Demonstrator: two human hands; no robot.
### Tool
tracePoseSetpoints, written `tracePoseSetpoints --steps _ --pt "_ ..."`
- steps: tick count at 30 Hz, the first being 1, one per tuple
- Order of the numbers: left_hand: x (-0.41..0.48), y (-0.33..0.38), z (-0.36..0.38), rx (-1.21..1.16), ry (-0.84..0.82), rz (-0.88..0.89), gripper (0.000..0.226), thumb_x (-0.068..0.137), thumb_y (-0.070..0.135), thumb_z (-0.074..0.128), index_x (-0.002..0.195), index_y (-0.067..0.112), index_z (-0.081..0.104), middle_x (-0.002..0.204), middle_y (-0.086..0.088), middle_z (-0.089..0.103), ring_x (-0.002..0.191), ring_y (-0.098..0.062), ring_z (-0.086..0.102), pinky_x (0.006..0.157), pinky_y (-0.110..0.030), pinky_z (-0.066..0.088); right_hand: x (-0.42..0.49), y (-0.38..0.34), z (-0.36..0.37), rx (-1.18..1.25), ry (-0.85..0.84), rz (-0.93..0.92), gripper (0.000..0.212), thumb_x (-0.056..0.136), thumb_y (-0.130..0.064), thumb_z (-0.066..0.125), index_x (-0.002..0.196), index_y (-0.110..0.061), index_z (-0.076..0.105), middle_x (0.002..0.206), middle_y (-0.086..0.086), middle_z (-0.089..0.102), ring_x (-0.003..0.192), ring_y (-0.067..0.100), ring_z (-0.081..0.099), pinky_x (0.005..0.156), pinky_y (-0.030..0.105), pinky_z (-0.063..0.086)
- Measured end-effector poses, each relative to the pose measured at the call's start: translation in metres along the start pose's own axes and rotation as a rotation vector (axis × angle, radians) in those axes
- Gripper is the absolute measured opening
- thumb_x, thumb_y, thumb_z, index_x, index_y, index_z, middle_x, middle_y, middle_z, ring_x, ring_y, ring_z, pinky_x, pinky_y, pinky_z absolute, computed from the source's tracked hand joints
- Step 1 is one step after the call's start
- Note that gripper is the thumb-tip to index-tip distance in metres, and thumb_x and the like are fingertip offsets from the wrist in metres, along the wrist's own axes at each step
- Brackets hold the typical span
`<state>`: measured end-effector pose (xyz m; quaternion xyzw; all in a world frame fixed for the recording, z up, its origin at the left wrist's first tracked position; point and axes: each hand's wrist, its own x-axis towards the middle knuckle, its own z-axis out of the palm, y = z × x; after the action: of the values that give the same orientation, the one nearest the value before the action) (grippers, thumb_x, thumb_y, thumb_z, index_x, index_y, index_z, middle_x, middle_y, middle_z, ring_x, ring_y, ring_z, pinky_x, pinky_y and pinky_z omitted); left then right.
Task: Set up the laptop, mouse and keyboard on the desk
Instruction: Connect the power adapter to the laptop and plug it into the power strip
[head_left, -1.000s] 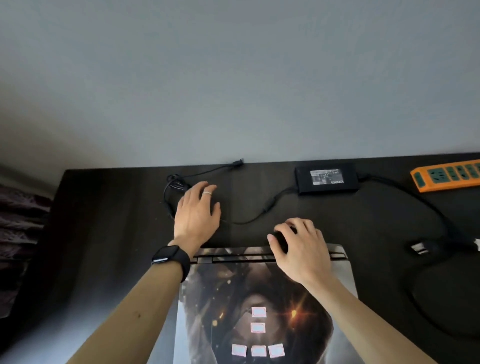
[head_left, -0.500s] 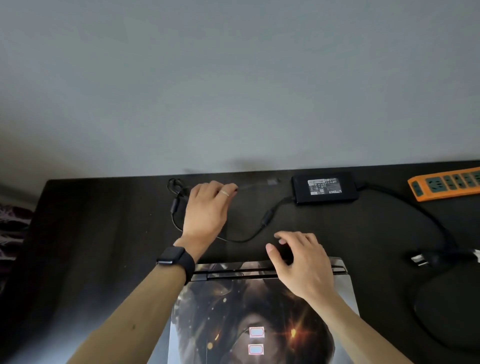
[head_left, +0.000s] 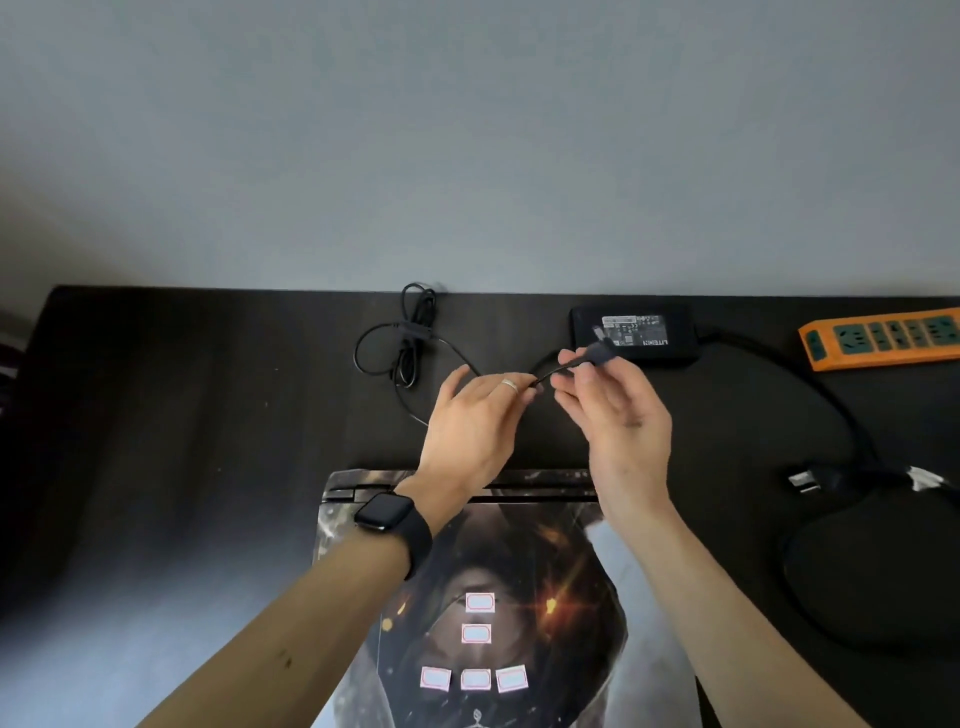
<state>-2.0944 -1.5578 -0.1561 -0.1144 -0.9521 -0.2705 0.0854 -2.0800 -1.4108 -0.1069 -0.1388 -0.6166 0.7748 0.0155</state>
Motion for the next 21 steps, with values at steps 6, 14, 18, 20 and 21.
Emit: tracePoseSetpoints --steps 6,14,18,20,21 --pt "-0.021 0.002 -0.004 0.044 -0.102 -0.029 0.045 0.095 0.03 0.054 0.137 0.014 0.05 0.143 -0.003 0.051 0.139 -0.023 0.039 0.115 -0.046 0.03 -0.008 0.01 0.004 -0.581 -0.106 -0.32 0.02 0.103 -0.028 0.054 0.121 -0.022 0.061 0.094 -0.009 0.07 0.074 0.014 0.065 0.07 0.028 0.055" --pt "-0.068 -0.023 -0.034 0.336 -0.389 -0.132 0.072 0.078 0.08 0.04 0.123 0.027 0.055 0.126 0.007 0.047 0.125 -0.019 0.039 0.105 -0.042 0.028 0.014 0.038 -0.056 -1.296 -0.6 -0.644 0.033 0.107 -0.038 0.033 0.124 -0.021 0.056 0.102 0.001 0.048 0.06 0.024 0.056 0.048 0.039 0.053" --pt "-0.081 -0.013 -0.022 0.358 -0.375 -0.079 0.07 0.084 0.077 0.035 0.129 0.028 0.056 0.126 0.004 0.049 0.121 -0.022 0.044 0.103 -0.046 0.029 0.005 0.053 -0.07 -1.293 -0.569 -0.581 0.028 0.106 -0.033 0.038 0.121 -0.019 0.057 0.107 0.002 0.049 0.074 0.019 0.056 0.059 0.038 0.055" --pt "-0.09 -0.005 -0.013 0.361 -0.335 -0.087 0.067 0.09 0.071 0.035 0.131 0.023 0.056 0.126 0.001 0.053 0.117 -0.023 0.049 0.104 -0.049 0.033 -0.004 0.062 -0.07 -1.333 -0.438 -0.535 0.029 0.106 -0.037 0.039 0.121 -0.022 0.059 0.107 0.001 0.054 0.076 0.022 0.056 0.062 0.041 0.055" --pt "-0.095 -0.003 -0.008 0.378 -0.313 -0.085 0.066 0.092 0.068 0.036 0.132 0.019 0.057 0.126 -0.002 0.055 0.116 -0.024 0.051 0.106 -0.052 0.033 -0.008 0.065 -0.069 -1.343 -0.375 -0.516 0.029 0.105 -0.038 0.04 0.12 -0.024 0.061 0.106 0.001 0.056 0.074 0.024 0.056 0.062 0.042 0.054"
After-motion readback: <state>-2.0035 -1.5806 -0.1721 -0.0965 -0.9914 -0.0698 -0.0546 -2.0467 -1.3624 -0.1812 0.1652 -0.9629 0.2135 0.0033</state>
